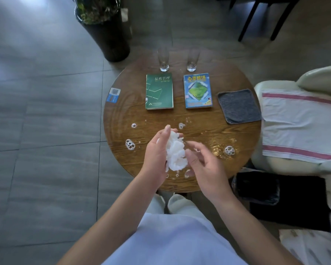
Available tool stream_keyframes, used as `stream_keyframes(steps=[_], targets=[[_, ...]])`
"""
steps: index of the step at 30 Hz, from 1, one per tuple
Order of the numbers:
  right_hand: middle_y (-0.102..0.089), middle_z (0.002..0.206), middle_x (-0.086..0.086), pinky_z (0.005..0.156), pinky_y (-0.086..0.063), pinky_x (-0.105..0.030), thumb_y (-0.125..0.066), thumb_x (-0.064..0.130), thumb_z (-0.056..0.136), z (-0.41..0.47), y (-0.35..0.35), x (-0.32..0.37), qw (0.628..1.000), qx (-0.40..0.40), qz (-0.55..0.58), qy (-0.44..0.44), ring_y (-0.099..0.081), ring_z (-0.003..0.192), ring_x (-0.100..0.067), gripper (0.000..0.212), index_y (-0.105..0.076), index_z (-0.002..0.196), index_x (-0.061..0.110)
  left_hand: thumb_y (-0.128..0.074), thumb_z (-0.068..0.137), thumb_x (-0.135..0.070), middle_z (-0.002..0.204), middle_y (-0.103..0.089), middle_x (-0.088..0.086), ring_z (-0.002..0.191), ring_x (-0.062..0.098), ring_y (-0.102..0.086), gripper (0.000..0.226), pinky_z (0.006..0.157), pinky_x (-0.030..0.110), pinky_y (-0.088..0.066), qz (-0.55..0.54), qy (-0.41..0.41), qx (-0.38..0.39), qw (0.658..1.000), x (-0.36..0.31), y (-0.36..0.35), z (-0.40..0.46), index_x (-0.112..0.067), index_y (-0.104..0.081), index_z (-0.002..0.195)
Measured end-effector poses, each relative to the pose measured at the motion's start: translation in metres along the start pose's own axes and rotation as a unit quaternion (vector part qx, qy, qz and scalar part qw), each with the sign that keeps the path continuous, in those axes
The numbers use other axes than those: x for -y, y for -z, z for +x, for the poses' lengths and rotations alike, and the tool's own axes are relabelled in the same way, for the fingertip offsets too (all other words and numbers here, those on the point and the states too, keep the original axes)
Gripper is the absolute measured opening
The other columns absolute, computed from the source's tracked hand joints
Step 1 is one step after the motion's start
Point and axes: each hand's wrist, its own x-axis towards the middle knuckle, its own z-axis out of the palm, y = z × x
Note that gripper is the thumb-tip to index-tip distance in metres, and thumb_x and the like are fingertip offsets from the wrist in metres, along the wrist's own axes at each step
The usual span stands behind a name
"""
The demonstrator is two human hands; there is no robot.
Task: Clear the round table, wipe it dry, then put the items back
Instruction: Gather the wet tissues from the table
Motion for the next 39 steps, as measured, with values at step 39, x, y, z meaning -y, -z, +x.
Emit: stream_keyframes(steps=[39], targets=[[-0.077,0.100,-0.003,0.072,-0.060,-0.029,-0.077,0.011,0.091,-0.157,0.104,-0.093,0.927,-0.282,0.245,0.001,-0.073,0.092,-0.013,0.025,-0.072,0.108,0.029,-0.070,0.097,-0.027,0.121,-0.073,0.007,0.109,0.022,-0.069,0.042,0.092,0.035,-0.054,0.336,-0.067,0.307,0.888,0.128,-0.085,-0.113,-0.019,-0.060,0.137]])
